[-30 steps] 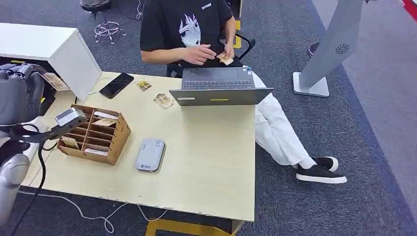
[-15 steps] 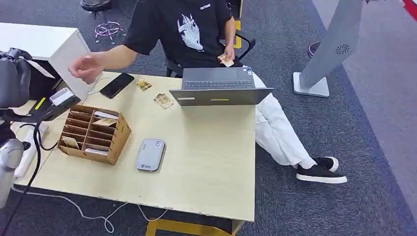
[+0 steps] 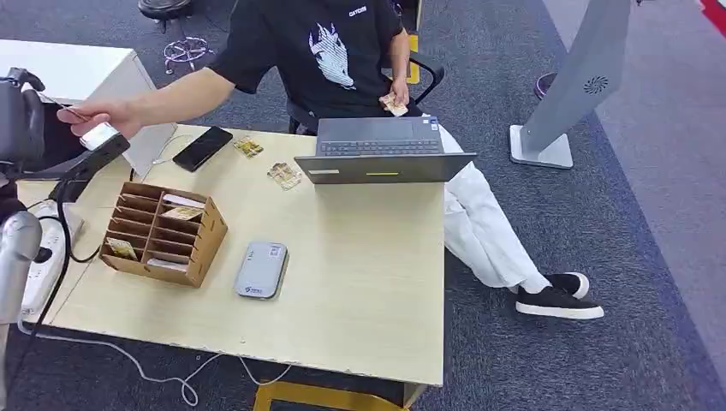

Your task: Pass the card to the sensor for recognition and then transmit it.

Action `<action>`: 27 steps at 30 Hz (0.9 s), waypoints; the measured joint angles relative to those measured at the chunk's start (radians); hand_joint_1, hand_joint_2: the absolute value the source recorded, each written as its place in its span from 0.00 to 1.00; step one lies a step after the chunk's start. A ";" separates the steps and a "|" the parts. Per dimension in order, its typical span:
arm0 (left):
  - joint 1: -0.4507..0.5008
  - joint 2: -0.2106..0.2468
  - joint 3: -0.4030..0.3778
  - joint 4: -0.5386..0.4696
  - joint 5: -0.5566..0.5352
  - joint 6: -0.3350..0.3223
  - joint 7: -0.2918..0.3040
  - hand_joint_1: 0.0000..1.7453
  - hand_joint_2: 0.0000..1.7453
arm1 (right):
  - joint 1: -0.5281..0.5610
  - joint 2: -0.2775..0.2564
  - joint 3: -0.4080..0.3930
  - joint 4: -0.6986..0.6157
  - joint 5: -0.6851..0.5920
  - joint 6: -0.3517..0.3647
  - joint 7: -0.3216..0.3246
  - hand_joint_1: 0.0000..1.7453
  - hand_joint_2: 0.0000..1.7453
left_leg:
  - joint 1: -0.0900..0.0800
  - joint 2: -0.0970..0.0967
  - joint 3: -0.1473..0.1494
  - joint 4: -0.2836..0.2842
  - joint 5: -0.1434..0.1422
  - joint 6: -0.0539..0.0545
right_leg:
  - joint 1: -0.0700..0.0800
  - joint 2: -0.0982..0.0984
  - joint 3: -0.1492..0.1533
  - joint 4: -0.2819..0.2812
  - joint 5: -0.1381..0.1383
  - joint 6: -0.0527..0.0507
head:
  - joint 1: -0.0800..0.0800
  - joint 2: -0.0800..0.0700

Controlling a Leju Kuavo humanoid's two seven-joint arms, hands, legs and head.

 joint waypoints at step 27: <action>-0.244 -0.060 -0.074 0.223 -0.013 -0.045 0.047 0.00 1.00 | -0.005 0.000 -0.018 -0.002 0.013 0.004 -0.008 0.00 1.00 | 0.000 0.001 0.000 0.000 0.001 -0.001 | 0.000 0.001 -0.001 0.000 0.001 -0.001 | 0.000 0.000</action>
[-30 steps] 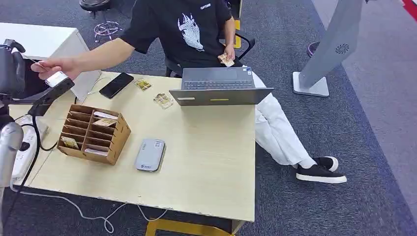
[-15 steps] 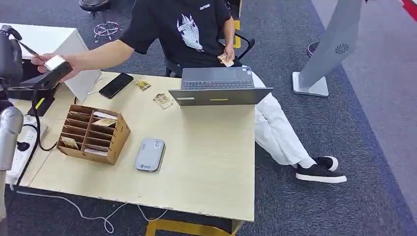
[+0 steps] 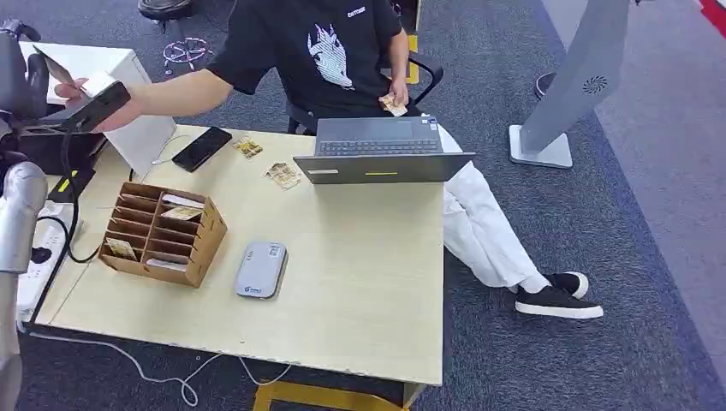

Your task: Pass the card to the sensor for recognition and then transmit it.

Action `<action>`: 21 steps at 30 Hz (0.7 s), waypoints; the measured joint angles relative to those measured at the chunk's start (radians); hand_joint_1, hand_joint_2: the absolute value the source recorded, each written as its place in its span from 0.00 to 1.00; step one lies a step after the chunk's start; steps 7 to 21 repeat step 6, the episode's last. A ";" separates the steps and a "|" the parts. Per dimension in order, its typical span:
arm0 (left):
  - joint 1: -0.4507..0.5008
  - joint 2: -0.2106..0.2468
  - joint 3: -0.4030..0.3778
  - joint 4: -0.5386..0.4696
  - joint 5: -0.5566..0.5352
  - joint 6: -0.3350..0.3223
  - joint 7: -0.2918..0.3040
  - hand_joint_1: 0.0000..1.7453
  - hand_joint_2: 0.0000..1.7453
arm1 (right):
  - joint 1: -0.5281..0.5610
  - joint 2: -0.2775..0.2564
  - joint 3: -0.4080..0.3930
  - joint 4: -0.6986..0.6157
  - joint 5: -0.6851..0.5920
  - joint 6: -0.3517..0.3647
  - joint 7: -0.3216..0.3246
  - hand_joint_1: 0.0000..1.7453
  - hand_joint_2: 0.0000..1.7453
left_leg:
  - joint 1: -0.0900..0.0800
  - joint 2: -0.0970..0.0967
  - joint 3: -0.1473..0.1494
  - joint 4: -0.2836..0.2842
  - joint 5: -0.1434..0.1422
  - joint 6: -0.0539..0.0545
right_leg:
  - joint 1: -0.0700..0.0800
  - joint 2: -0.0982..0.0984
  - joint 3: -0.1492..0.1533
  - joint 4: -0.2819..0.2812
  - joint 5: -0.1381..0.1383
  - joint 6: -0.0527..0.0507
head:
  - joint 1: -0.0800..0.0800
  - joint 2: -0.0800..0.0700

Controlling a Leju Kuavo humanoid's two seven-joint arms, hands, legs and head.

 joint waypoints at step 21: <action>0.020 -0.012 0.000 0.013 0.064 0.058 0.007 0.00 1.00 | 0.000 0.000 -0.001 0.000 0.006 -0.018 -0.019 0.00 1.00 | 0.000 0.000 0.000 0.000 0.000 0.000 | 0.000 0.000 0.001 0.000 0.000 0.000 | 0.000 0.000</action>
